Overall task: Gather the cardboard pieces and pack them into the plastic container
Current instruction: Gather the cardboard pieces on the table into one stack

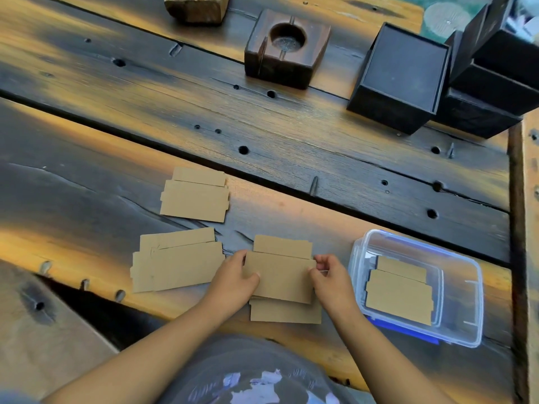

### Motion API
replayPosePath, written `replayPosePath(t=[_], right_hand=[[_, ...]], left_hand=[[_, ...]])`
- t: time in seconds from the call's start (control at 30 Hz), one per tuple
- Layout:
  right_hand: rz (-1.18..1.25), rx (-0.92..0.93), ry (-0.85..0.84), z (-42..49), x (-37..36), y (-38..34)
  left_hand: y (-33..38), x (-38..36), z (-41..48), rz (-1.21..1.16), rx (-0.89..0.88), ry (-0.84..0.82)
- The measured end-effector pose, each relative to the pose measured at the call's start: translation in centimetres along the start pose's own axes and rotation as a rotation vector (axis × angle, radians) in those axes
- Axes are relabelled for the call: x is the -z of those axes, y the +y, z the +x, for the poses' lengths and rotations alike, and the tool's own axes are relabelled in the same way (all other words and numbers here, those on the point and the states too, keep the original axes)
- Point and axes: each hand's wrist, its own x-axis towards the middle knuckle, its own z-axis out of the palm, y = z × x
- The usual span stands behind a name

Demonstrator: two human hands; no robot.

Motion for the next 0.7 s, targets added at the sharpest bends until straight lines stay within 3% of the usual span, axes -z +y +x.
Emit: replayPosePath(t=[0.27,0.7], right_hand=[[-0.019,0.002,-0.013,-2.3,0.7,1.3],[-0.126,-0.069,-0.066,-2.2,0.2,3.2]], left_hand=[[-2.0,-2.0,-1.8,-0.007,0.080,-0.072],[-2.8,-4.3,-2.2,0.054,0.096,-0.043]])
